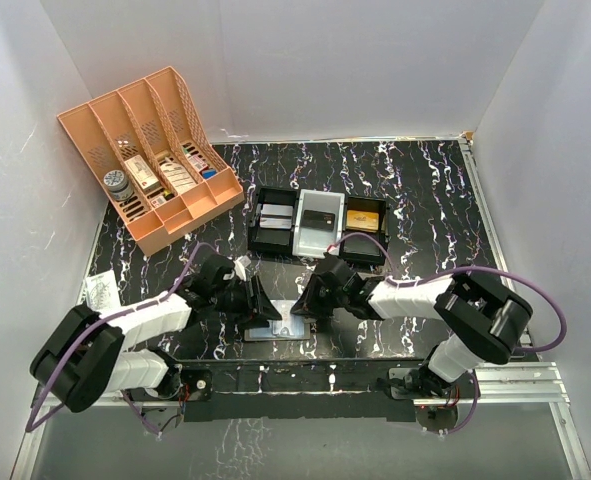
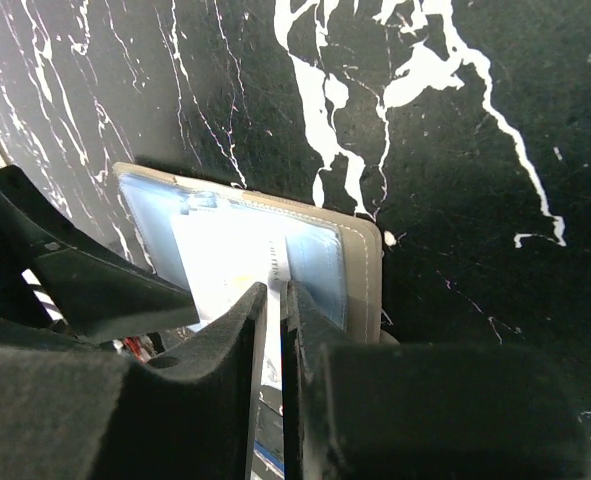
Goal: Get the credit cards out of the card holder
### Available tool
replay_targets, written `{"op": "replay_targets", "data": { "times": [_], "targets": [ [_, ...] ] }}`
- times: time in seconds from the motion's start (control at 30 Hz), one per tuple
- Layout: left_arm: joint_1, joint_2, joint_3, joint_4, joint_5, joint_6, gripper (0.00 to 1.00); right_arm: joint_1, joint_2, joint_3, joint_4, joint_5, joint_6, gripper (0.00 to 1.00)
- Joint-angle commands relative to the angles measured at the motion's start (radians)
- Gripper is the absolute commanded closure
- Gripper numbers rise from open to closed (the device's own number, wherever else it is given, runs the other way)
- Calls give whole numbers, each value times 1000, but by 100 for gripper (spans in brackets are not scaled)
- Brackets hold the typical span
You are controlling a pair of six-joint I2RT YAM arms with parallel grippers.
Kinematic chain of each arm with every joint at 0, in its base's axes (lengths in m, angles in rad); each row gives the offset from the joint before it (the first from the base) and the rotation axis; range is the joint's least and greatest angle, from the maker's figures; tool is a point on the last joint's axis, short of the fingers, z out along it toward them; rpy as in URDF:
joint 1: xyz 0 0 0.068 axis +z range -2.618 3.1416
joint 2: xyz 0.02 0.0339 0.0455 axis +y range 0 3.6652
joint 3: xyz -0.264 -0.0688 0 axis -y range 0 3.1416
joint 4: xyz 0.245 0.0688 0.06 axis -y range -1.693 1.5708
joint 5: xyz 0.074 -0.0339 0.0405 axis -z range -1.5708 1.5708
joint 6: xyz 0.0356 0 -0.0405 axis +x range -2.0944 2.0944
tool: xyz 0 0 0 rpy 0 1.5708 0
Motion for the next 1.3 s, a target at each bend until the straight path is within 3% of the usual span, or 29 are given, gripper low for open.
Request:
{"op": "replay_targets", "data": {
  "times": [0.0, 0.33, 0.57, 1.03, 1.27],
  "targets": [
    [-4, 58, -15, 80, 79, -44, 52, 8, 42, 29, -266, 56, -101, 88],
    [-4, 52, -33, 136, 51, -110, 73, 8, 98, 69, -343, 58, -126, 88],
    [-4, 39, -27, 127, 15, -123, 100, 8, 86, 65, -351, 67, -121, 88],
    [-3, 1, 10, -28, -28, -40, 100, 8, 104, 115, -367, 57, -166, 87],
    [-4, 21, 34, -25, -17, -12, 100, 8, 145, 212, -464, 58, -301, 83]
  ]
}}
